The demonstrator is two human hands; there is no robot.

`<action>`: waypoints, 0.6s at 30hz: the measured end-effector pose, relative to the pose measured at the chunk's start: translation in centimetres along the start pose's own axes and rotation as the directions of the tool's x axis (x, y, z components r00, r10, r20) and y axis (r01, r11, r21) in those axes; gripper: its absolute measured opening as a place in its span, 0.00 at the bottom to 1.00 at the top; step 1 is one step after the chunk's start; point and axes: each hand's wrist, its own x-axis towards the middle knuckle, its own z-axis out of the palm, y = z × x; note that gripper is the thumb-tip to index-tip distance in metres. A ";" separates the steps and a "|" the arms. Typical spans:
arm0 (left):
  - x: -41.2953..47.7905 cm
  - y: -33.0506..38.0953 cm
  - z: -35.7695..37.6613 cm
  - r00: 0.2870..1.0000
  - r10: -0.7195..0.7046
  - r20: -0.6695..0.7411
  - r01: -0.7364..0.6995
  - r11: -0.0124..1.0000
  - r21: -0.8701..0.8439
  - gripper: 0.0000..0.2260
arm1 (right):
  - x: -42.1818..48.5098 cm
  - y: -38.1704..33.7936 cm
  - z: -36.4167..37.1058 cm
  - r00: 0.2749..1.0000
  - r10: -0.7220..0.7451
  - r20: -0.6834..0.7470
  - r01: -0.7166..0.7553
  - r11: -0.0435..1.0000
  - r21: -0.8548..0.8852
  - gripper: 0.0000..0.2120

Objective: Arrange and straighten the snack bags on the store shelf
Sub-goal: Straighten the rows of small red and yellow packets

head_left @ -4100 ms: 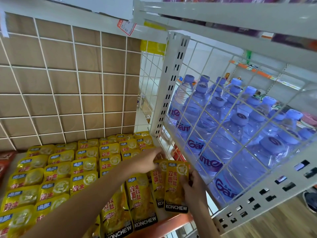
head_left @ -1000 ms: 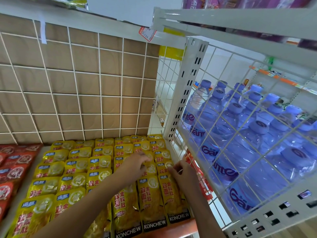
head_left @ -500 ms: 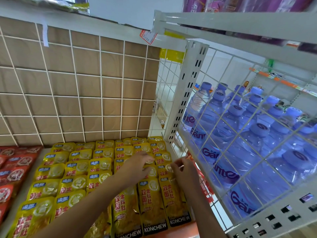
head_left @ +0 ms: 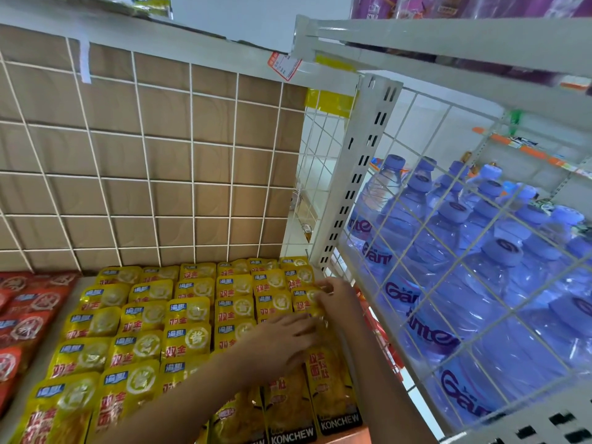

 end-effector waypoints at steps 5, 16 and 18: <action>-0.5 0.1 1.0 0.994 0.046 0.101 -0.043 0.999 -0.032 0.18 | 0.5 0.3 0.1 0.999 0.041 -0.015 -0.040 0.998 0.040 0.09; -0.7 -0.1 2.2 0.997 0.042 0.058 -0.045 0.998 0.054 0.18 | 0.9 0.6 0.2 0.999 0.008 -0.048 -0.002 0.993 0.120 0.04; -0.7 0.0 2.3 0.996 0.030 0.084 -0.034 0.999 0.037 0.19 | 0.8 0.6 0.2 0.999 0.002 -0.033 0.002 0.993 0.122 0.05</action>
